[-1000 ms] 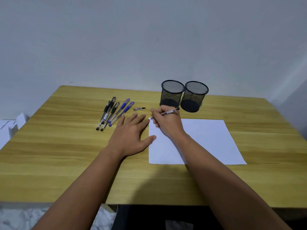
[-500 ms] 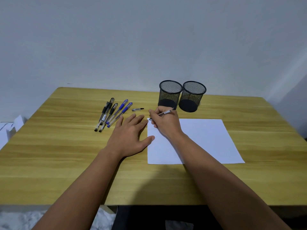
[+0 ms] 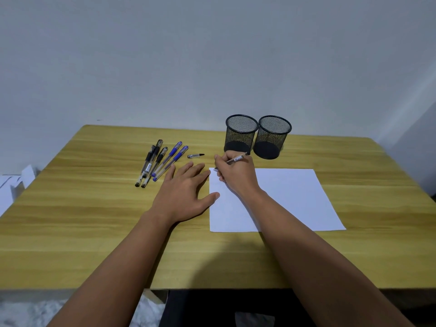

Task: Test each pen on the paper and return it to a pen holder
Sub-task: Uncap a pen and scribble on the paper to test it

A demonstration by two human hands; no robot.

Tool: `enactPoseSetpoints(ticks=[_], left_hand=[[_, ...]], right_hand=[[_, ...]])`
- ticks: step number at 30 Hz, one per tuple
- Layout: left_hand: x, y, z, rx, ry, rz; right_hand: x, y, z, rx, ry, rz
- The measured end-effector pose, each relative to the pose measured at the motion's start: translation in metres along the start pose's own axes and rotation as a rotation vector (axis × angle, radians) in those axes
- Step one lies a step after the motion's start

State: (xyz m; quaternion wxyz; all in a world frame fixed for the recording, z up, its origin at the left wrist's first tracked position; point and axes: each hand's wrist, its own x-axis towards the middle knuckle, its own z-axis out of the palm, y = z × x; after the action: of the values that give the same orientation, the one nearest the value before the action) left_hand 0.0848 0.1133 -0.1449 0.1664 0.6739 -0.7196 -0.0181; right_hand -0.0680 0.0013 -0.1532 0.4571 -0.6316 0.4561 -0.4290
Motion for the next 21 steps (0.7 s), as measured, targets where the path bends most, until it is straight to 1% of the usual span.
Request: enactPoseSetpoints(ticks=[7, 12, 19, 21], left_hand=[[0.0004, -0.0010, 0.0006, -0.012, -0.001, -0.003], [0.0012, -0.0011, 0.0012, 0.000, -0.006, -0.008], [0.0007, -0.0017, 0.0018, -0.007, -0.010, -0.010], [0.0007, -0.0015, 0.0014, -0.009, -0.009, -0.011]], right_hand=[[-0.0015, -0.0019, -0.0005, 0.013, 0.015, -0.016], [-0.0007, -0.0019, -0.0003, 0.038, 0.034, 0.008], [-0.0026, -0.0014, -0.0013, -0.008, 0.037, -0.036], [-0.0030, -0.0017, -0.0017, -0.037, 0.061, -0.043]])
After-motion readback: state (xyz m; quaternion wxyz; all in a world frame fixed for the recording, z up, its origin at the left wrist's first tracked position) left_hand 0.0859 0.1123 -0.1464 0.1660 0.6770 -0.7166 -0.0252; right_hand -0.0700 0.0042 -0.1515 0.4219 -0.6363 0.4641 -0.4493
